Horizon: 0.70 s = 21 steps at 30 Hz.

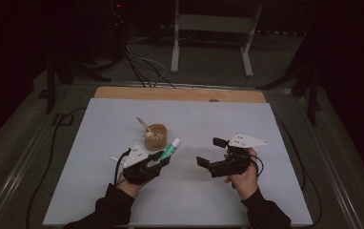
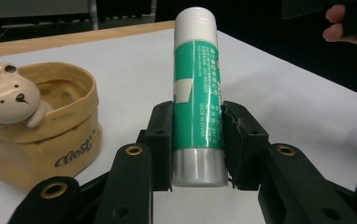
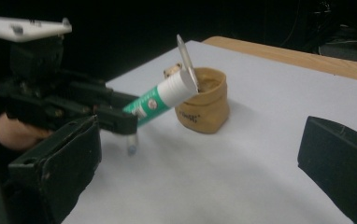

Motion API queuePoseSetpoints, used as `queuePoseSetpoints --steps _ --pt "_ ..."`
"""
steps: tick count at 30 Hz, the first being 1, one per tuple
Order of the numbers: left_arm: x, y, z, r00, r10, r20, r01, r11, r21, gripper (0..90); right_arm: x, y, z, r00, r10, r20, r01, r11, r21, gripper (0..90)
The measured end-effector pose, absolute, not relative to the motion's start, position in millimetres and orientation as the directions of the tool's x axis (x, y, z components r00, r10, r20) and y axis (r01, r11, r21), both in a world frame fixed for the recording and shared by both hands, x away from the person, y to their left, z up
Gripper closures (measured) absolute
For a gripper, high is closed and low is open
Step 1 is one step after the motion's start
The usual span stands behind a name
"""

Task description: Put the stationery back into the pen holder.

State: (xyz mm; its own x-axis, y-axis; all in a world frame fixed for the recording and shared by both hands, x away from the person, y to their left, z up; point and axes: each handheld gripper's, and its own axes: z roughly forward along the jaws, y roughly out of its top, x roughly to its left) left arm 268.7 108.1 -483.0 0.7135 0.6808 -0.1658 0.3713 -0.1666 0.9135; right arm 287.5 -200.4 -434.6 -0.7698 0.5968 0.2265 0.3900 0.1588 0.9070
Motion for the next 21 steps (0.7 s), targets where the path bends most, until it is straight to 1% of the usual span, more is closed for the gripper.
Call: queuePoseSetpoints --steps 9,12,17,18,21 --pt "267 105 -480 0.714 0.681 -0.163 0.357 -0.154 0.921 66.7 291 -193 -431 -0.750 0.618 0.237 0.397 0.134 0.908 0.0" --pt "266 104 -481 0.713 0.685 -0.150 0.348 -0.160 0.924 66.7 294 -189 -431 -0.729 0.628 0.273 0.426 0.104 0.899 0.0" --pt "266 104 -481 0.711 0.687 -0.149 0.347 -0.159 0.924 66.8 297 -186 -432 -0.714 0.630 0.307 0.458 0.088 0.884 0.0" --pt "266 103 -480 0.713 0.685 -0.150 0.345 -0.157 0.926 66.7 298 -183 -433 -0.705 0.625 0.335 0.483 0.079 0.872 0.0" --pt "265 102 -480 0.718 0.681 -0.144 0.341 -0.164 0.926 66.7 299 -182 -434 -0.697 0.620 0.361 0.502 0.063 0.862 0.0"
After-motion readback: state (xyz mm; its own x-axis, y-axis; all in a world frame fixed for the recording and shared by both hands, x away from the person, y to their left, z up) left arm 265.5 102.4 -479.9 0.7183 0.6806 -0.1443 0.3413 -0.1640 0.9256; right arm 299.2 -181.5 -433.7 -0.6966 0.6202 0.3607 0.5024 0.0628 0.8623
